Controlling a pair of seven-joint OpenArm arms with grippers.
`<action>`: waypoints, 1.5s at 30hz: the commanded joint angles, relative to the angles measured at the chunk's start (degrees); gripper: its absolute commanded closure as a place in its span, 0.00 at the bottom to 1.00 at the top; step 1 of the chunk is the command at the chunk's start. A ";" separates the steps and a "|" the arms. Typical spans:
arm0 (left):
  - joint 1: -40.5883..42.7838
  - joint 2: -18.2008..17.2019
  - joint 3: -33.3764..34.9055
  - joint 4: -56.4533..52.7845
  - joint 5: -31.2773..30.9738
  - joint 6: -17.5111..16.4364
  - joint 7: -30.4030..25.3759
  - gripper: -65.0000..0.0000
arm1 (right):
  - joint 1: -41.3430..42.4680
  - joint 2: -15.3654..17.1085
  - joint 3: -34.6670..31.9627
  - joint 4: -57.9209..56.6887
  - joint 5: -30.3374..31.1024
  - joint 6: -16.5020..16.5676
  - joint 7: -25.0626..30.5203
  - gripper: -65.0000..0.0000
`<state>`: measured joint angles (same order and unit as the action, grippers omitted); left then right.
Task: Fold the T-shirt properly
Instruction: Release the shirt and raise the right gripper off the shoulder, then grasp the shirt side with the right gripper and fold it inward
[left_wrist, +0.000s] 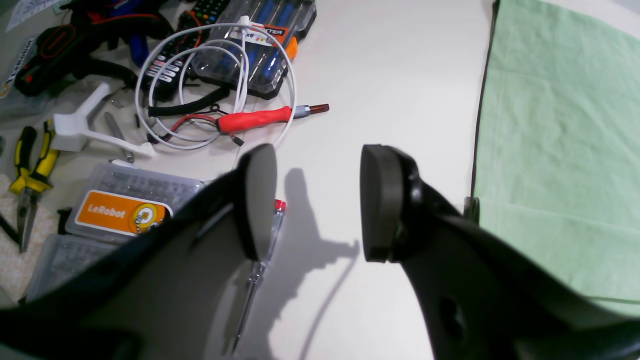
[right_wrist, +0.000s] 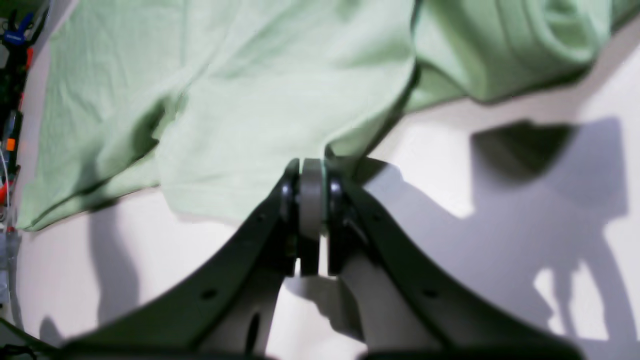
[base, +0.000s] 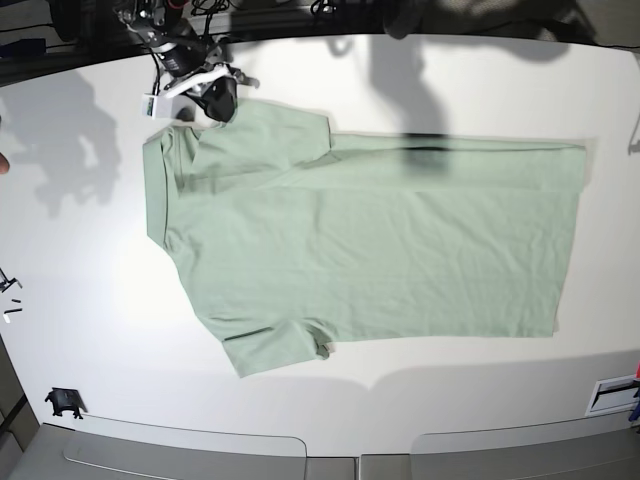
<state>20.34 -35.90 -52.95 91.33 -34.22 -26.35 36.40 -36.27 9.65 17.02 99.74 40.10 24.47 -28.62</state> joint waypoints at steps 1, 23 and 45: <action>-0.17 -1.57 -0.63 0.90 -0.72 0.02 -1.33 0.61 | 0.37 0.35 0.15 0.79 0.63 1.68 0.87 1.00; -0.17 -1.57 -0.63 0.90 -0.72 0.04 -1.31 0.61 | 25.24 0.33 -12.02 0.72 -13.90 5.68 5.09 1.00; -0.17 -1.57 -0.63 0.90 -0.72 0.02 -1.29 0.61 | 30.58 -4.42 -16.65 -2.69 -23.65 0.55 8.13 1.00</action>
<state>20.34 -35.90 -52.95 91.33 -34.24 -26.35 36.40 -6.63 5.34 0.16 96.03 16.01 24.67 -22.11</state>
